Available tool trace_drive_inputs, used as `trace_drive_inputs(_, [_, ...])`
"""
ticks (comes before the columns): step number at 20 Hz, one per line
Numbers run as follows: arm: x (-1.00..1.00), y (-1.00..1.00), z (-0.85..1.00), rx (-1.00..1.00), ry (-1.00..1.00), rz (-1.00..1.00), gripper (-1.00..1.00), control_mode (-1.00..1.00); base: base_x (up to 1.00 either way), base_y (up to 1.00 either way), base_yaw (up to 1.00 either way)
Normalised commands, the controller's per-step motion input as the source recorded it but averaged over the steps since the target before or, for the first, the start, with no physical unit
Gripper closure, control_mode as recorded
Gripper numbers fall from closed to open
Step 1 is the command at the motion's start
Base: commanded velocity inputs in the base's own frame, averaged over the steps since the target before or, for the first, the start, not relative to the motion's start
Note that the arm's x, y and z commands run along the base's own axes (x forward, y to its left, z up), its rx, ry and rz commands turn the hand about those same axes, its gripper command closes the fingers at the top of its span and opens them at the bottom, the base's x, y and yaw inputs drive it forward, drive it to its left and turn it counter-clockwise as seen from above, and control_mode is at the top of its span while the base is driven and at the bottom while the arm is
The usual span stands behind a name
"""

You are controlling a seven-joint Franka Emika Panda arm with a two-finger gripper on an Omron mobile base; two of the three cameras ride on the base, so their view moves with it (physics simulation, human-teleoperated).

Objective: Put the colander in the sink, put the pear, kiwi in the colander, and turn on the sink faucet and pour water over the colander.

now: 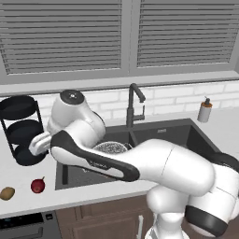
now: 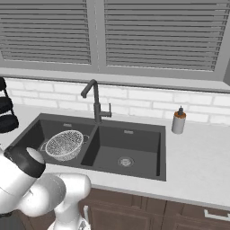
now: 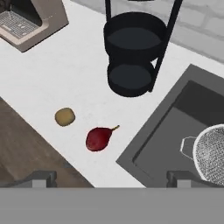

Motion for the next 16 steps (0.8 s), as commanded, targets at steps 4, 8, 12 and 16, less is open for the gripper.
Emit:
trace_drive_inputs(4, [-0.96, 0.09, -0.04, 0.02, 0.05, -0.17, -1.0, -1.0, 0.0, 0.0, 0.0])
trace_drive_inputs(8, [-0.95, 0.0, -0.46, 0.0, 0.0, -0.19, -1.0, -1.0, 0.0, 0.0, 0.0])
trace_drive_inputs(12, [-0.32, -0.01, -0.5, 0.0, 0.03, -0.25, -1.0, -1.0, 0.0, 0.0, 0.0])
trace_drive_inputs(16, [0.06, 0.0, -0.27, 0.03, 0.15, -0.26, -1.0, -1.0, 0.0, 0.0, 0.0])
